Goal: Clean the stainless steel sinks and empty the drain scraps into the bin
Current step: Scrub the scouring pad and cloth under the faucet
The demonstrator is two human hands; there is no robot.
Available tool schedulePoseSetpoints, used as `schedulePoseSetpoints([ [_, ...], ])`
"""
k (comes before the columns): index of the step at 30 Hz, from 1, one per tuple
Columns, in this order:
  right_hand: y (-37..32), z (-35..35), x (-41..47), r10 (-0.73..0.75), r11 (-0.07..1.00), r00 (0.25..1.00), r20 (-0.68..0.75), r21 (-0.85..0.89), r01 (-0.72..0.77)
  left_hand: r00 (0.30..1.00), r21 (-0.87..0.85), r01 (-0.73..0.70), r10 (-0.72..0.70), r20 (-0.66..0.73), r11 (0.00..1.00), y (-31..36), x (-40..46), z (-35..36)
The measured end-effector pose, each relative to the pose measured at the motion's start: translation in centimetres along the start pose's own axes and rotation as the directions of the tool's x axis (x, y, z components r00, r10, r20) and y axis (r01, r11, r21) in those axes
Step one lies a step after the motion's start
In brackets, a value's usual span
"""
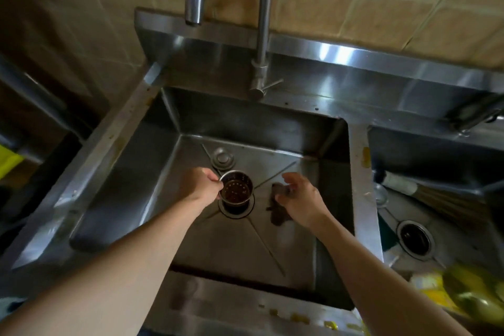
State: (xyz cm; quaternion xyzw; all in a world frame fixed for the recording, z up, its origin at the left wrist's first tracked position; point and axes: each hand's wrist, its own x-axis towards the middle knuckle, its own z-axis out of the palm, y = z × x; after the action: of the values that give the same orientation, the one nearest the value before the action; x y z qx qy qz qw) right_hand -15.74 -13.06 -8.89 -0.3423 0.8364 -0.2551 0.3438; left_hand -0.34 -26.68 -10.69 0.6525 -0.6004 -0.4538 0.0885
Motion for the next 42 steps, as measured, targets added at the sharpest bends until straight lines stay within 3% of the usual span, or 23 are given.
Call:
schedulePoseSetpoints([
  [9, 2.1, 3.5, 3.1, 0.120, 0.990, 0.993, -0.010, -0.070, -0.120, 0.992, 0.235, -0.031, 0.002, 0.122, 0.971, -3.6, 7.3, 5.1],
  [15, 4.6, 5.7, 5.5, 0.205, 0.979, 0.979, 0.014, -0.006, -0.205, 0.988, 0.339, -0.039, -0.013, 0.152, 0.940, -5.2, 10.9, 8.1],
  [37, 8.3, 7.5, 8.1, 0.312, 0.946, 0.950, -0.007, 0.088, -0.311, 0.991, 0.432, -0.012, -0.047, 0.126, 0.902, -7.8, 13.5, 10.5],
  [42, 8.6, 7.7, 8.4, 0.296, 0.955, 0.955, -0.019, 0.004, -0.296, 0.991, 0.436, -0.042, -0.017, 0.132, 0.899, -7.5, 13.1, 9.4],
])
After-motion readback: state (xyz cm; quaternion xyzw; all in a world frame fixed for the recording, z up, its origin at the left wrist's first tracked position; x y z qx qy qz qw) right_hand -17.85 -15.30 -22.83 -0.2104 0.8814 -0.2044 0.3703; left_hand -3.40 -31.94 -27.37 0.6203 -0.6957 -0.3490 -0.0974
